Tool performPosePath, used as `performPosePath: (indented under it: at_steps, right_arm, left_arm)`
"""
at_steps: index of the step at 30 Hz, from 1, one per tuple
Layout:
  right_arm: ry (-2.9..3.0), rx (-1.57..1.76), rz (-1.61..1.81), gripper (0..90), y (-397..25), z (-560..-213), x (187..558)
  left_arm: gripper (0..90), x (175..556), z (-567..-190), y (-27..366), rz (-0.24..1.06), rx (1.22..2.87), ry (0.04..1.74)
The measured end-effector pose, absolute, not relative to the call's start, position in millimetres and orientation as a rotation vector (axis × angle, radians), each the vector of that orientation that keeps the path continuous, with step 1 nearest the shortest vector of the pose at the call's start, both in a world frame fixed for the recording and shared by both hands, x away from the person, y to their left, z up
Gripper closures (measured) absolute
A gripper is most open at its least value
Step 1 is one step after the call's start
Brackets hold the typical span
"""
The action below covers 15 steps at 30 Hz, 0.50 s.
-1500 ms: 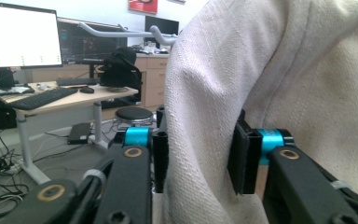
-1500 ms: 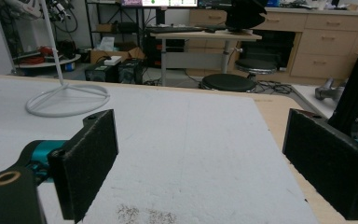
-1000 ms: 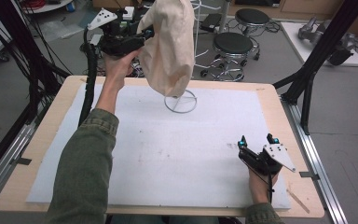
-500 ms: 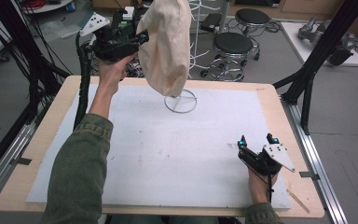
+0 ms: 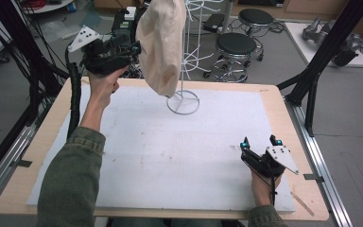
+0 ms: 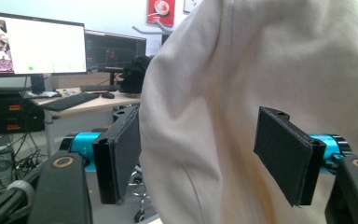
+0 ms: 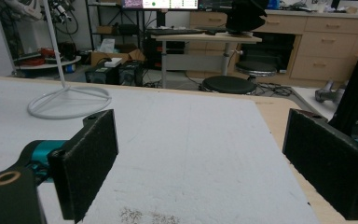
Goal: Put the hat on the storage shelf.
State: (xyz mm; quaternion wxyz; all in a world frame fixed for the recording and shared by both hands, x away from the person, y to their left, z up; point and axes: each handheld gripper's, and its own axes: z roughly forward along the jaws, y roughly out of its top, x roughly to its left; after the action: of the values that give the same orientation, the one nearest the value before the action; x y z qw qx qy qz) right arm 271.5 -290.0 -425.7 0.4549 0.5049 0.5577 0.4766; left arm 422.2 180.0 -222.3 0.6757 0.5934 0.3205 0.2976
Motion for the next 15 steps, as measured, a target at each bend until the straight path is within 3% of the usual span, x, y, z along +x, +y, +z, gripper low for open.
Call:
performPosePath:
  at_steps: [15]
  right_arm:
    - [1.364,1.255,1.180,9.3,-289.1,-425.2,270.3]
  left_arm:
    - [30.6,386.0,-248.4,216.5,0.751,1.304,0.795]
